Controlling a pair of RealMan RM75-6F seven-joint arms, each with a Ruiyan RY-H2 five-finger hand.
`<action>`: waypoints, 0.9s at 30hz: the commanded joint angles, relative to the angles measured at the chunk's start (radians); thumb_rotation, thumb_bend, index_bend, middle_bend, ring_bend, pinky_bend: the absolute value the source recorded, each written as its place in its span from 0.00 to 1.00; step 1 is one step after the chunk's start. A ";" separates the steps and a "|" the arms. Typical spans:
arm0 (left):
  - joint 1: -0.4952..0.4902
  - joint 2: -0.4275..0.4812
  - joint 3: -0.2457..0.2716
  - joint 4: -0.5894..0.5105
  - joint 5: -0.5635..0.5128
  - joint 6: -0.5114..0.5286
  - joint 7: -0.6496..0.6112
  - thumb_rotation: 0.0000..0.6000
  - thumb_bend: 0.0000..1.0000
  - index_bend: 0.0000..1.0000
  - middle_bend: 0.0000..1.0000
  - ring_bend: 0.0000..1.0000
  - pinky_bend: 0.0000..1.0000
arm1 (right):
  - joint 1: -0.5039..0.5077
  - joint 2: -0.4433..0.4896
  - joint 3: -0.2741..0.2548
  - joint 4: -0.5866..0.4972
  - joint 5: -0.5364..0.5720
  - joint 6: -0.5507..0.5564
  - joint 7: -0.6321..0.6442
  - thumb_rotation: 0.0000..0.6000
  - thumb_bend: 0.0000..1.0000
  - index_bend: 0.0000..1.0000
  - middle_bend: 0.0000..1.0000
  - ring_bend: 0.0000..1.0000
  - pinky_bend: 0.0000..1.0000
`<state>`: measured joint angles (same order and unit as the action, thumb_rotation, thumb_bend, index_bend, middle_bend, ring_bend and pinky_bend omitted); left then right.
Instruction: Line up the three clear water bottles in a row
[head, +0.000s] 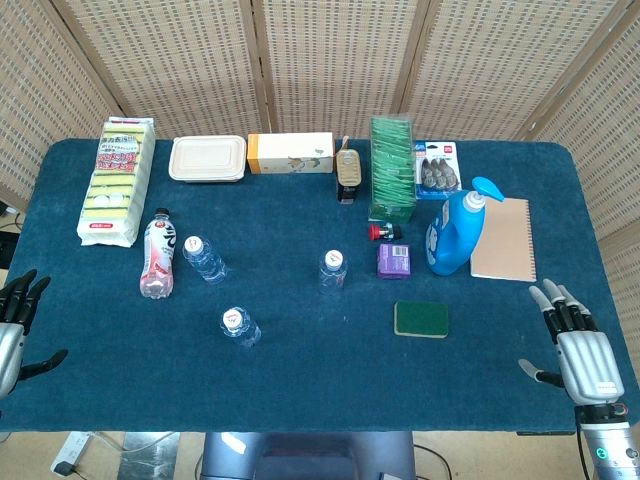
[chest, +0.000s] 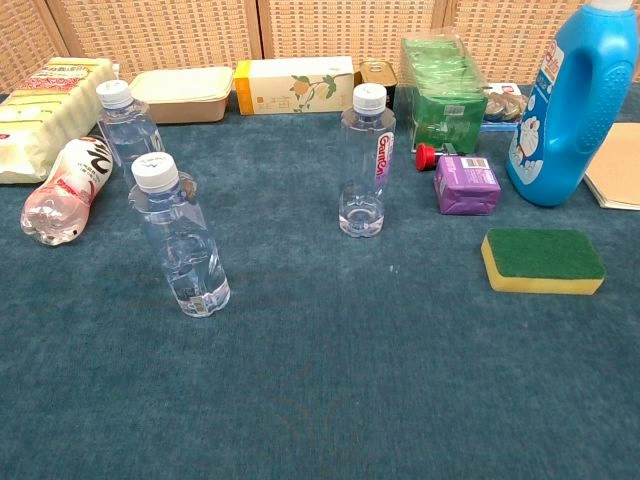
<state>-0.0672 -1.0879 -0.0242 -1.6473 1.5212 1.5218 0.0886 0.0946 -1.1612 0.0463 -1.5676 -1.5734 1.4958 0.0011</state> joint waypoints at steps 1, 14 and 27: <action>-0.001 -0.001 0.000 -0.004 -0.002 -0.004 0.011 1.00 0.09 0.00 0.00 0.00 0.09 | 0.009 -0.008 -0.001 0.015 -0.007 -0.009 0.020 1.00 0.00 0.00 0.03 0.03 0.12; 0.014 0.029 0.019 -0.020 0.041 0.021 -0.031 1.00 0.09 0.00 0.00 0.00 0.09 | 0.159 -0.047 0.004 0.082 -0.047 -0.195 0.361 1.00 0.00 0.00 0.08 0.08 0.19; 0.029 0.086 0.015 -0.058 0.044 0.045 -0.128 1.00 0.09 0.00 0.00 0.00 0.09 | 0.351 -0.160 0.104 0.075 0.021 -0.356 0.413 1.00 0.00 0.00 0.07 0.08 0.21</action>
<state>-0.0389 -1.0045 -0.0073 -1.7065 1.5678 1.5670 -0.0363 0.4317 -1.3078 0.1390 -1.4924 -1.5649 1.1526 0.4132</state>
